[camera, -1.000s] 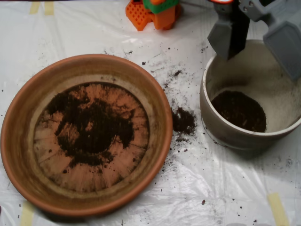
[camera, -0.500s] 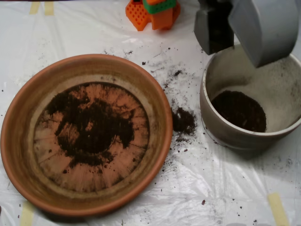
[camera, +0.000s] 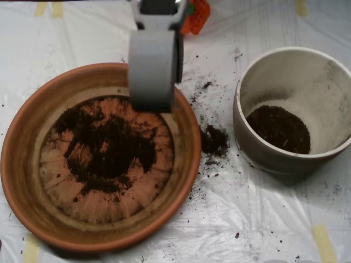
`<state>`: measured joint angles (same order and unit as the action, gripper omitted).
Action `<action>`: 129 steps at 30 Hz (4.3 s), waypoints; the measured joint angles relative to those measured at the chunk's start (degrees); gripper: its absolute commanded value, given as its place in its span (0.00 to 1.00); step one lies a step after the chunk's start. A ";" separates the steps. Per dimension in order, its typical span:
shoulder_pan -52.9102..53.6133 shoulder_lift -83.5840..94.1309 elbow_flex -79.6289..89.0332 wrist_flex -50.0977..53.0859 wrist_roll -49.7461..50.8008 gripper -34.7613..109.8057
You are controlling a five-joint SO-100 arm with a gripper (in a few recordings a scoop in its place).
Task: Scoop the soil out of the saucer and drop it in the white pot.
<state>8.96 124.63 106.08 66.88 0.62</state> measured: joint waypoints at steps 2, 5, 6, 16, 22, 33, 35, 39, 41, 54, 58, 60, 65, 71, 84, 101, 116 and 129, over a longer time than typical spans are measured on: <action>2.02 -0.62 4.13 -1.67 -0.09 0.51; 5.19 -4.22 8.00 -4.31 -1.23 0.53; 6.24 -6.42 8.35 -5.01 -1.58 0.54; 13.54 -31.29 5.54 -9.76 -6.86 0.56; 16.17 -46.85 -6.42 -5.54 -8.61 0.58; 17.31 -59.50 -21.97 1.14 -11.43 0.39; 16.88 -59.85 -24.26 0.97 -11.25 0.38; 17.14 -59.94 -25.40 0.44 -12.13 0.36; 17.23 -59.94 -25.58 -0.09 -12.22 0.36; 18.37 -48.16 -4.92 -19.51 -16.52 0.32; 18.54 -44.21 1.14 -24.61 -18.37 0.30; 18.72 -43.42 2.64 -26.72 -19.60 0.28; 19.60 -43.24 3.96 -31.20 -22.76 0.25; 19.60 -42.36 5.98 -34.63 -25.84 0.24; 23.38 -37.62 4.57 -36.65 -13.10 0.24; 3.87 -10.90 0.18 -17.05 -1.41 0.24; -20.39 -7.47 -12.48 -4.66 -7.12 0.24; -33.40 -16.52 -22.50 8.53 -12.39 0.45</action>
<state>-24.43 108.11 83.58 75.41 -11.78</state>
